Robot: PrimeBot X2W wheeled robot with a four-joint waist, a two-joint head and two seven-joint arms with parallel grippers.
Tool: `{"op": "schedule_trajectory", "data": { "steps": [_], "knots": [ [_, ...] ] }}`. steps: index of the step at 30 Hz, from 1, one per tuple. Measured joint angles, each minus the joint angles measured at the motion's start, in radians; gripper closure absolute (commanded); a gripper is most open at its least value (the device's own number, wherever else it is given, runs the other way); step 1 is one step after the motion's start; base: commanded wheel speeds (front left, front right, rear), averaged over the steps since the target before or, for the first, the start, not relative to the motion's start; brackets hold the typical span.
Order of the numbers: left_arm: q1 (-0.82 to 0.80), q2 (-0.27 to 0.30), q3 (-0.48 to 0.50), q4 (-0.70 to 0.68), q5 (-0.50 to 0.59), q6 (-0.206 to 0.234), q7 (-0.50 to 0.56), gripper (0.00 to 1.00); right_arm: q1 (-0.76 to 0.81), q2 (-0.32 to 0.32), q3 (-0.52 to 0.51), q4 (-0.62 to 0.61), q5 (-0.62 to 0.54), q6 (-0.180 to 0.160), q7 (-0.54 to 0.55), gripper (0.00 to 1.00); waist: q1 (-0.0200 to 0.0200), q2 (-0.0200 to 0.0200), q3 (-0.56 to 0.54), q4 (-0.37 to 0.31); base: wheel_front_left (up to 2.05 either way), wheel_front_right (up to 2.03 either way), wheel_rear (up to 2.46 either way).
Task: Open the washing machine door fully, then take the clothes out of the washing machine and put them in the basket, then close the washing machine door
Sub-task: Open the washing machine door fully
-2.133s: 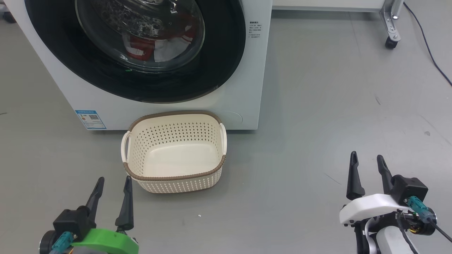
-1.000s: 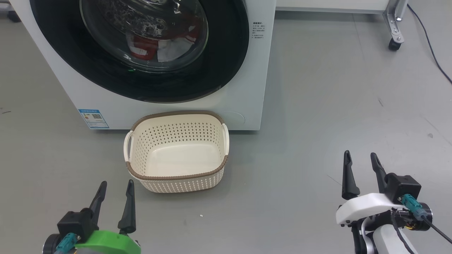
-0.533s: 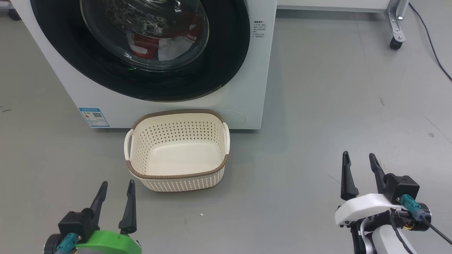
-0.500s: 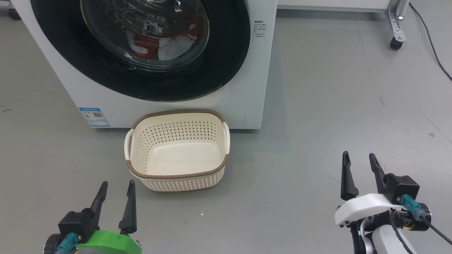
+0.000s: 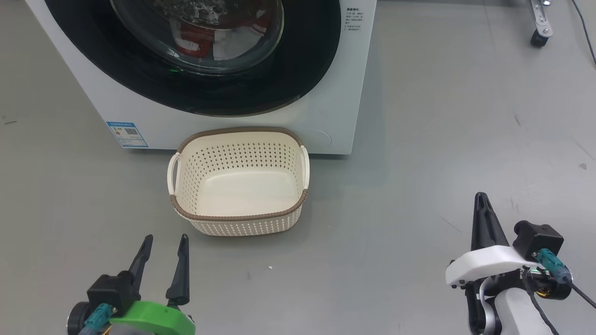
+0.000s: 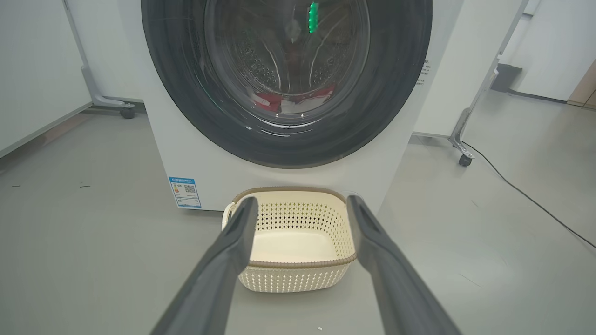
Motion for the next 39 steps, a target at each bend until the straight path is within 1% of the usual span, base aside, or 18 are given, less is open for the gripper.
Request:
{"op": "schedule_trajectory", "data": {
  "steps": [2,6,7,9,12,15,16,19,20,22,24,25,31,34,36,39],
  "knots": [
    [-0.006,0.0,-0.007,-0.001,0.0,0.0,0.0,0.0,-0.013,0.0,-0.01,-0.001,0.01,0.0,0.0,1.0,0.0,0.0,0.011,0.006,0.0,0.0,0.0],
    [-0.03,0.0,-0.014,-0.008,-0.002,0.0,0.0,0.0,-0.05,0.0,-0.035,-0.007,0.111,0.012,0.0,1.0,0.0,0.0,0.034,0.019,0.0,0.0,0.0],
    [-0.035,0.0,-0.018,-0.009,-0.002,0.0,0.0,0.0,-0.058,0.0,-0.042,-0.008,0.142,0.021,0.0,1.0,0.0,0.0,0.04,0.023,0.0,0.0,0.0],
    [-0.041,-0.001,-0.029,-0.009,-0.003,0.0,0.0,0.0,-0.077,0.0,-0.053,-0.011,0.242,0.034,0.0,1.0,0.0,0.0,0.053,0.031,0.0,0.0,0.0],
    [-0.046,-0.001,-0.041,-0.009,-0.009,0.0,0.0,0.0,-0.108,0.0,-0.079,-0.018,0.367,0.044,0.005,1.0,0.0,0.0,0.07,0.045,0.0,0.0,0.0],
    [-0.064,-0.001,-0.05,-0.01,-0.012,0.0,0.0,0.0,-0.149,-0.002,-0.111,-0.025,0.5,0.054,0.028,1.0,0.0,0.0,0.088,0.06,0.0,0.0,0.0],
    [-0.07,-0.002,-0.054,-0.01,-0.014,0.0,0.0,0.0,-0.164,-0.003,-0.118,-0.026,0.548,0.063,0.039,1.0,0.0,0.0,0.094,0.066,0.0,0.0,0.0],
    [-0.084,-0.002,-0.069,-0.015,-0.016,0.0,0.0,0.0,-0.205,-0.004,-0.149,-0.027,0.71,0.063,0.08,1.0,0.0,0.0,0.114,0.081,0.0,0.0,0.0],
    [-0.084,-0.002,-0.069,-0.015,-0.016,0.0,0.0,0.0,-0.205,-0.004,-0.149,-0.027,0.71,0.063,0.08,1.0,0.0,0.0,0.114,0.081,0.0,0.0,0.0],
    [-0.093,-0.002,-0.078,-0.016,-0.017,0.0,0.0,0.0,-0.234,-0.005,-0.168,-0.029,0.775,0.062,0.108,1.0,0.0,0.0,0.127,0.091,0.0,0.0,0.0],
    [-0.104,-0.003,-0.084,-0.019,-0.019,0.0,0.0,0.0,-0.268,-0.005,-0.182,-0.032,0.808,0.061,0.136,1.0,0.0,0.0,0.142,0.101,0.0,0.0,0.0],
    [-0.109,-0.003,-0.086,-0.02,-0.021,0.0,0.0,0.0,-0.287,-0.005,-0.187,-0.034,0.821,0.059,0.15,1.0,0.0,0.0,0.15,0.106,0.0,0.0,0.0],
    [-0.139,-0.004,-0.106,-0.024,-0.027,0.0,0.0,0.0,-0.411,-0.009,-0.24,-0.065,0.932,0.012,0.215,1.0,0.0,0.0,0.199,0.136,0.0,0.0,0.0],
    [-0.154,-0.005,-0.114,-0.026,-0.029,0.0,0.0,0.0,-0.469,-0.01,-0.252,-0.08,0.936,-0.012,0.245,1.0,0.0,0.0,0.224,0.151,0.0,0.0,0.0],
    [-0.165,-0.005,-0.123,-0.027,-0.03,0.0,0.0,0.0,-0.505,-0.011,-0.262,-0.085,0.944,-0.021,0.263,1.0,0.0,0.0,0.24,0.16,0.0,0.0,0.0],
    [-0.183,-0.007,-0.133,-0.03,-0.03,0.0,0.0,0.0,-0.555,-0.03,-0.262,-0.087,0.947,-0.038,0.292,1.0,0.0001,0.0,0.263,0.175,0.0,0.0,0.0]
  ]
}}
